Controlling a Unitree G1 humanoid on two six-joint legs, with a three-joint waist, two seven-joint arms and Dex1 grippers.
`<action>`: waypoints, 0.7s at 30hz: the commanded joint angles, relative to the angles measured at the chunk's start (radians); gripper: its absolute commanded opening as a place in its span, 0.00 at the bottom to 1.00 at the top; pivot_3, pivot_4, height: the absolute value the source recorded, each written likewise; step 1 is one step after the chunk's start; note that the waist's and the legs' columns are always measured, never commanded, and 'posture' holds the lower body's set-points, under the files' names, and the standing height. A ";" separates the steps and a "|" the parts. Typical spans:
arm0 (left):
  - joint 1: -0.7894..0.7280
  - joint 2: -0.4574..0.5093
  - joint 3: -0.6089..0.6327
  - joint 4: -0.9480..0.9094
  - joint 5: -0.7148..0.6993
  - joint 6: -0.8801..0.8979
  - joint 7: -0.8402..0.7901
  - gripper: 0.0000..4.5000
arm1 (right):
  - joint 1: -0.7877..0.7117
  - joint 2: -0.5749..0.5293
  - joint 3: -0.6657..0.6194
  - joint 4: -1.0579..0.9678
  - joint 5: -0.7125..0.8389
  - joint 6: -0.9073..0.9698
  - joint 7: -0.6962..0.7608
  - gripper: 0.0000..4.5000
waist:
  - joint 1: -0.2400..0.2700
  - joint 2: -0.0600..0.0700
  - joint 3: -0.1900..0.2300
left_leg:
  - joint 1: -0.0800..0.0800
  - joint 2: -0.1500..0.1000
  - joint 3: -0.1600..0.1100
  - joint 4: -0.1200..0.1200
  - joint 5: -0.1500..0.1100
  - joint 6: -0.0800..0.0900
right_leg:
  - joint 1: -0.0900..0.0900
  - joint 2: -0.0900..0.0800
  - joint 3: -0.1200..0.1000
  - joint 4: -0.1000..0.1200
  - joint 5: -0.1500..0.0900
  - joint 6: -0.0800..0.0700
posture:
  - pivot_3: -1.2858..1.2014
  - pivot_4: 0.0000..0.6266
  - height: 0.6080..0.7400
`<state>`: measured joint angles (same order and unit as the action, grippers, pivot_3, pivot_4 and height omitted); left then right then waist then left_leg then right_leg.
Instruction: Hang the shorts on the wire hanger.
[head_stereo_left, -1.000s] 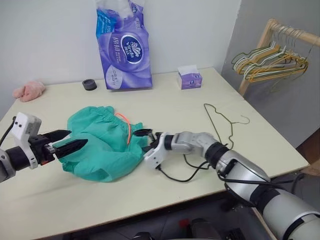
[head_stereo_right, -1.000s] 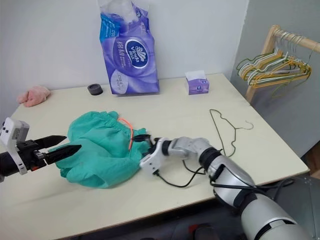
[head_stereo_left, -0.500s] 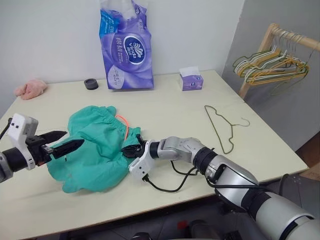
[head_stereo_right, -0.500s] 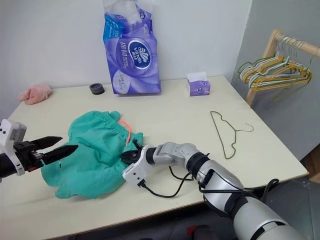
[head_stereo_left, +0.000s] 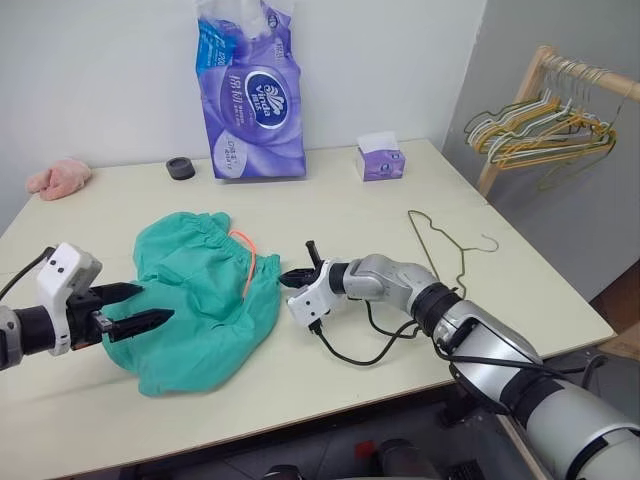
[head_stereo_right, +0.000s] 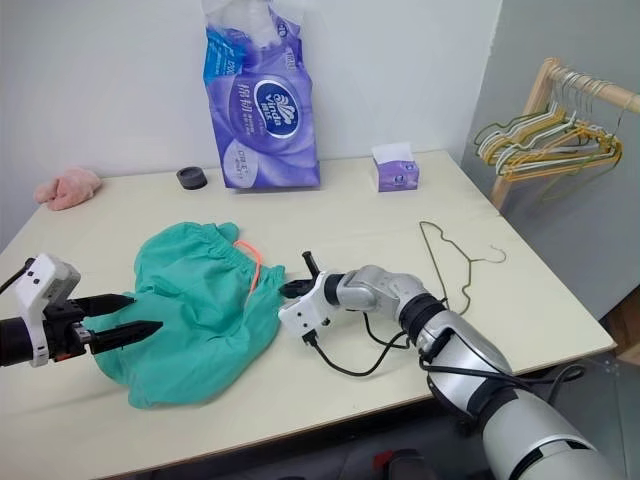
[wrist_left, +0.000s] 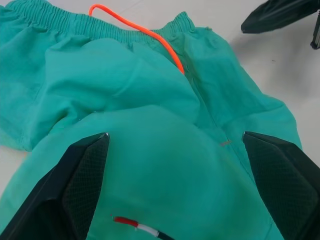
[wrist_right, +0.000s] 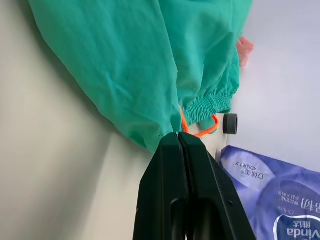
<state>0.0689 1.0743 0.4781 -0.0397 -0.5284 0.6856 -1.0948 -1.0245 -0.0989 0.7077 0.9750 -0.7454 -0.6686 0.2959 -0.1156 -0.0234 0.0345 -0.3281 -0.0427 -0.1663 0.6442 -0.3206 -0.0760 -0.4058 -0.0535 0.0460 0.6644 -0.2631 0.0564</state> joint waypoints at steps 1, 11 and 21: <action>-0.024 0.015 0.011 -0.012 -0.003 -0.017 -0.013 1.00 | -0.022 -0.014 -0.052 -0.057 0.059 -0.009 0.019 0.01 | -0.001 0.000 0.000 | 0.000 0.000 0.000 0.000 0.000 0.000 | 0.000 0.000 0.000 0.000 0.000 0.000 | 0.52 0.00 1.00; -0.021 -0.046 -0.058 -0.008 0.071 -0.048 0.074 1.00 | 0.178 -0.048 -0.183 -0.361 0.379 0.151 0.339 0.28 | 0.004 0.000 0.000 | 0.000 0.000 -0.001 0.000 0.000 0.000 | 0.001 0.000 0.000 0.000 0.000 0.000 | 0.52 0.00 1.00; -0.239 -0.220 -0.328 -0.030 0.110 -0.027 0.151 1.00 | 0.466 -0.293 -0.230 -0.956 0.613 0.705 0.735 0.73 | 0.034 -0.003 -0.002 | 0.000 0.001 0.000 0.003 -0.001 0.001 | 0.002 0.000 -0.002 0.000 0.000 0.001 | 0.50 0.00 1.00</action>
<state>-0.1283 0.8633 0.1508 -0.0587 -0.4179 0.6521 -0.9687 -0.5563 -0.3807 0.5253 0.0883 -0.1541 -0.0082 1.0251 -0.0815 -0.0261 0.0327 -0.3285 -0.0421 -0.1665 0.6467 -0.3211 -0.0749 -0.4038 -0.0537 0.0439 0.6648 -0.2628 0.0572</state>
